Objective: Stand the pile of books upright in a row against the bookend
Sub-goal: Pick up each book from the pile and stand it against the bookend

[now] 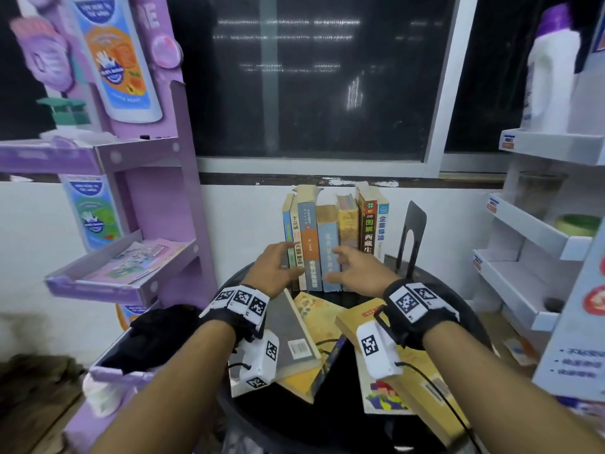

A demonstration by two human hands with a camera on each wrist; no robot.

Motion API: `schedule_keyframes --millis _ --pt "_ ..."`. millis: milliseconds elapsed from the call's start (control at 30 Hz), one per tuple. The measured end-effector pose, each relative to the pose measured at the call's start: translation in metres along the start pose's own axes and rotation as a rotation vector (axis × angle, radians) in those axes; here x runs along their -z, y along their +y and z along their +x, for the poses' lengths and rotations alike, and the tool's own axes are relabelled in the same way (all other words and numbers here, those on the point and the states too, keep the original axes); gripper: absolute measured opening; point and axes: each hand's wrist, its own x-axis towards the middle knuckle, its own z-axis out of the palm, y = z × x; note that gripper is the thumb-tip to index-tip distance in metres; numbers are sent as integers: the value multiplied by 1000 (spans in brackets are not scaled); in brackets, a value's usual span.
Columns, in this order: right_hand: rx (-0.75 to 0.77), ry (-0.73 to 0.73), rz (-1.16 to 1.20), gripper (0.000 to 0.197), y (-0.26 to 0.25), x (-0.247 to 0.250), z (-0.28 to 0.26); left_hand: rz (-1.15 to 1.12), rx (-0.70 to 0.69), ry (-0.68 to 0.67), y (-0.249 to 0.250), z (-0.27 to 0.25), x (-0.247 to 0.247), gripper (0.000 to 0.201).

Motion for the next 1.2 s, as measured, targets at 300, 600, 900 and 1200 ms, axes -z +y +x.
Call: schedule_keyframes --millis 300,600,900,1200 --pt "-43 -106 5 69 -32 -51 16 -84 380 23 -67 -27 26 53" --pt "-131 -222 -75 62 -43 -91 31 -309 671 -29 -109 -42 23 61" --pt "-174 -189 -77 55 -41 -107 39 -547 796 -73 -115 -40 30 56" --pt "-236 -143 -84 70 -34 -116 38 -593 798 -88 -117 -45 23 26"
